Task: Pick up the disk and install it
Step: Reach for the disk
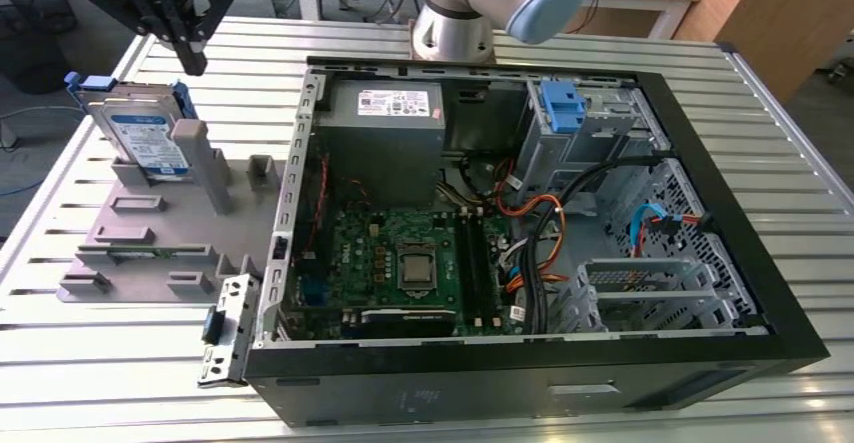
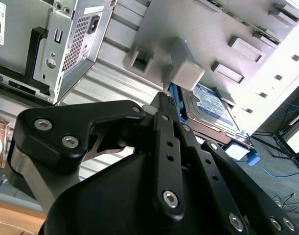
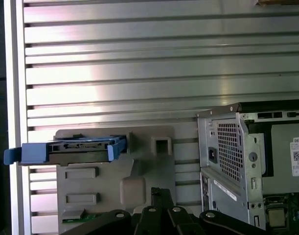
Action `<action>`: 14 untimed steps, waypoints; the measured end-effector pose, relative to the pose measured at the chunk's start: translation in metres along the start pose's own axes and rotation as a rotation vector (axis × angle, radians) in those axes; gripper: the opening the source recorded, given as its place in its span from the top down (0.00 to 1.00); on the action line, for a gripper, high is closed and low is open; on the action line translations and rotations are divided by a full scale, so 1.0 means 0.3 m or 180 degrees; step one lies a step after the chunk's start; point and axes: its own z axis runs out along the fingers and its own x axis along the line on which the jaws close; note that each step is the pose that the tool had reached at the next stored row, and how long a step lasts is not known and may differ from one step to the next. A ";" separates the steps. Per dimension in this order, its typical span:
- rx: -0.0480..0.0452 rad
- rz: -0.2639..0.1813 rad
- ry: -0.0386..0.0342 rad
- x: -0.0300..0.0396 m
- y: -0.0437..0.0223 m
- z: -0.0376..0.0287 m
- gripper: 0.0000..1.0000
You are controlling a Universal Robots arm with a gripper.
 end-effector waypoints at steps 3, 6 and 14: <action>0.0000 0.0000 0.0000 0.001 0.000 0.000 0.89; 0.0000 0.0000 0.0000 0.001 0.000 0.000 0.89; 0.0000 0.0003 0.0000 0.006 0.018 0.006 0.89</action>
